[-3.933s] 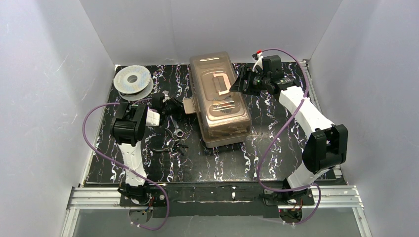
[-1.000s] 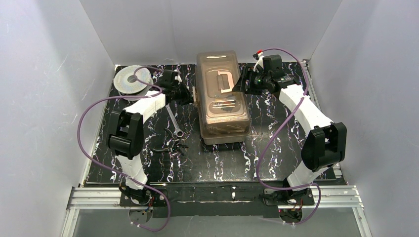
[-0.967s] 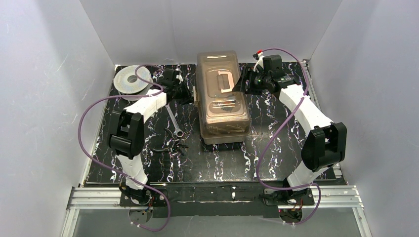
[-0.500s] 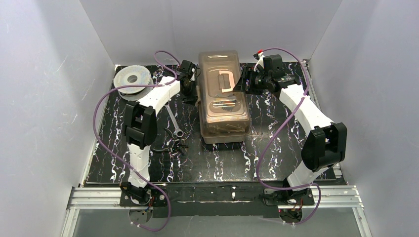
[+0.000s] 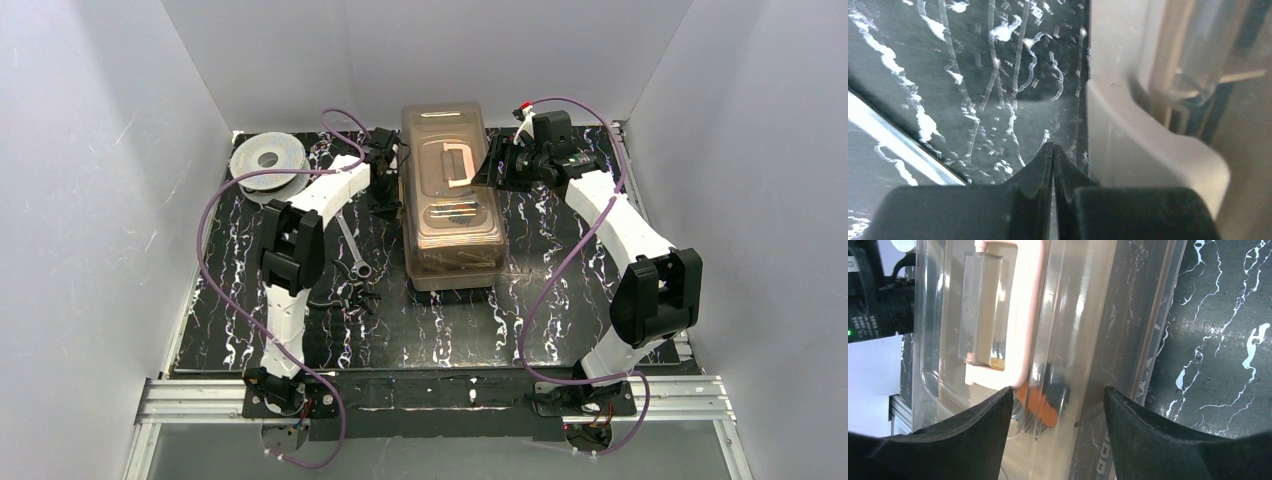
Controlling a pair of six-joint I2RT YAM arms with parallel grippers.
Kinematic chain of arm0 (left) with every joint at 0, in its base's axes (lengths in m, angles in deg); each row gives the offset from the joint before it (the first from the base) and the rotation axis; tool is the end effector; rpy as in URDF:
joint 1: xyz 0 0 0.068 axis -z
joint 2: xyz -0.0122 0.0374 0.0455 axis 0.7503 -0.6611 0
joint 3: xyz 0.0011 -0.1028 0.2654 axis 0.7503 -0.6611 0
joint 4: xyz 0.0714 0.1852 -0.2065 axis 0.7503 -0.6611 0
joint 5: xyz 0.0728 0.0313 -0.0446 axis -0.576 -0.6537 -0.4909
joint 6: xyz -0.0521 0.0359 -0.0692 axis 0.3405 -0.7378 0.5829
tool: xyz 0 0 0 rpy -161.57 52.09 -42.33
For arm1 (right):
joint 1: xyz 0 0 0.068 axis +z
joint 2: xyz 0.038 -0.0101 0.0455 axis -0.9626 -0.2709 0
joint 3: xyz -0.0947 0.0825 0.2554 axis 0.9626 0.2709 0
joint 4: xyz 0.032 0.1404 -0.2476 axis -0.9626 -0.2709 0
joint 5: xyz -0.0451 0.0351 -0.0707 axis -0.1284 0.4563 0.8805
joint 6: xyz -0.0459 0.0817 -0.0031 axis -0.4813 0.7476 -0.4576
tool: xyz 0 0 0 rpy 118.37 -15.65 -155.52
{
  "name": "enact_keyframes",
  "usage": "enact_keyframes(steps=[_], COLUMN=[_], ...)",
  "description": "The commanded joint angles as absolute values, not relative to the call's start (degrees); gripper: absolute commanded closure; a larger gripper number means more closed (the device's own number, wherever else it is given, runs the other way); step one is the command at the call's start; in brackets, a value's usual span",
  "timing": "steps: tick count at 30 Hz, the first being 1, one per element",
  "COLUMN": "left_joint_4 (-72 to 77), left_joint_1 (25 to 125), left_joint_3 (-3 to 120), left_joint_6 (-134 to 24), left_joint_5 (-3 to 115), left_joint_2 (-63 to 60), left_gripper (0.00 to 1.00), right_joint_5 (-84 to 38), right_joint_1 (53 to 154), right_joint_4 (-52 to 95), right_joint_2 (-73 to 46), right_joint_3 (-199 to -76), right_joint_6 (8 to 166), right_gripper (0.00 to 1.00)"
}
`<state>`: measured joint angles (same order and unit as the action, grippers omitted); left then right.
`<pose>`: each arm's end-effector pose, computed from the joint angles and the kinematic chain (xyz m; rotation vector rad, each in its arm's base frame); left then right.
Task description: Pack the tool kit
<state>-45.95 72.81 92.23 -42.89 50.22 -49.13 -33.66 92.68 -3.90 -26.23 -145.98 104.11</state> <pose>0.4717 -0.2155 0.1796 0.0224 2.7170 -0.3086 0.4103 0.1648 0.3118 -0.0822 2.2637 0.7591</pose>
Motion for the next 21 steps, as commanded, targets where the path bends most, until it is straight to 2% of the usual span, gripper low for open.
enact_keyframes(steps=[1,5,14,21], left_joint_4=[-40.5,-32.7,-2.9,-3.6], left_joint_1=[77.7,77.7,76.4,73.0], left_joint_3=[92.2,88.2,71.5,64.8], left_joint_6=[-40.8,-38.6,-28.7,-28.9], left_joint_5=[60.7,67.5,79.7,74.4], left_joint_2=[-52.1,-51.6,-42.8,-33.7], left_gripper=[1.00,1.00,1.00,1.00], right_joint_5=[-37.7,-38.0,-40.1,-37.7], right_joint_1=[94.9,94.9,94.9,94.3], right_joint_4=[-5.0,-4.8,-4.5,-5.1], right_joint_2=[-27.9,-27.7,-28.0,-25.3], right_joint_3=[-146.8,-146.7,-146.3,-146.0], right_joint_6=[104.9,104.9,105.2,105.3], right_gripper=[0.28,0.28,0.28,0.26])
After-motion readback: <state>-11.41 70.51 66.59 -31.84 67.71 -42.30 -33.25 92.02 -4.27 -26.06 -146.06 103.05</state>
